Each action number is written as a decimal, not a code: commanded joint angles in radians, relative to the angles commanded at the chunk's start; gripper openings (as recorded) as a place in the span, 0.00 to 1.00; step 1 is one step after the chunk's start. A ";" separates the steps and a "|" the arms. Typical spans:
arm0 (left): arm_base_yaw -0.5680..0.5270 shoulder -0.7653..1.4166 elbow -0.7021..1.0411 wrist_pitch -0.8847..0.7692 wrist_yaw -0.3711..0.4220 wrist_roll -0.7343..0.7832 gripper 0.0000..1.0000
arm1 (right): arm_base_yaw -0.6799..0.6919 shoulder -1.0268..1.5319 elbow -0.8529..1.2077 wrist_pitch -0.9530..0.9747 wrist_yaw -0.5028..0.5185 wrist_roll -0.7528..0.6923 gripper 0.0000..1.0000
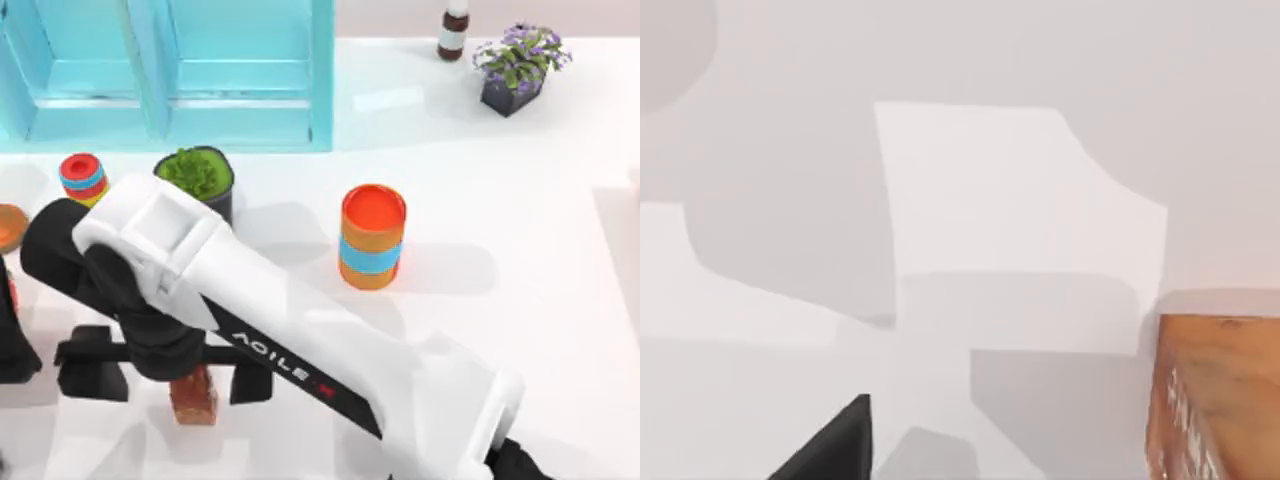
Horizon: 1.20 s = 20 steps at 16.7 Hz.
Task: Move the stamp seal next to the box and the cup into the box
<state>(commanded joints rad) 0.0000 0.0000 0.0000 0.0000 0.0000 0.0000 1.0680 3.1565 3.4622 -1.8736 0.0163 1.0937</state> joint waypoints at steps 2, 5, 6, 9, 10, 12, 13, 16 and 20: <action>0.000 0.000 0.000 0.000 0.000 0.000 1.00 | -0.001 0.029 0.035 -0.008 0.000 -0.001 1.00; 0.000 0.000 0.000 0.000 0.000 0.000 1.00 | -0.001 0.031 0.037 -0.009 0.001 -0.001 1.00; 0.000 0.000 0.000 0.000 0.000 0.000 1.00 | -0.001 0.031 0.037 -0.009 0.001 -0.001 1.00; 0.000 0.000 0.000 0.000 0.000 0.000 1.00 | -0.001 0.031 0.037 -0.009 0.001 -0.001 0.77; 0.000 0.000 0.000 0.000 0.000 0.000 1.00 | -0.001 0.031 0.037 -0.009 0.001 -0.001 0.70; 0.000 0.000 0.000 0.000 0.000 0.000 1.00 | -0.001 0.031 0.037 -0.009 0.001 -0.001 0.55; 0.000 0.000 0.000 0.000 0.000 0.000 1.00 | -0.001 0.031 0.037 -0.009 0.001 -0.001 0.47; 0.000 0.000 0.000 0.000 0.000 0.000 1.00 | -0.001 0.031 0.037 -0.009 0.001 -0.001 0.25; 0.000 0.000 0.000 0.000 0.000 0.000 1.00 | -0.001 0.031 0.037 -0.009 0.001 -0.001 0.00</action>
<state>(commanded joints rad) 0.0000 0.0000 0.0000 0.0000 0.0000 0.0000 1.0672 3.1876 3.4991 -1.8823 0.0168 1.0931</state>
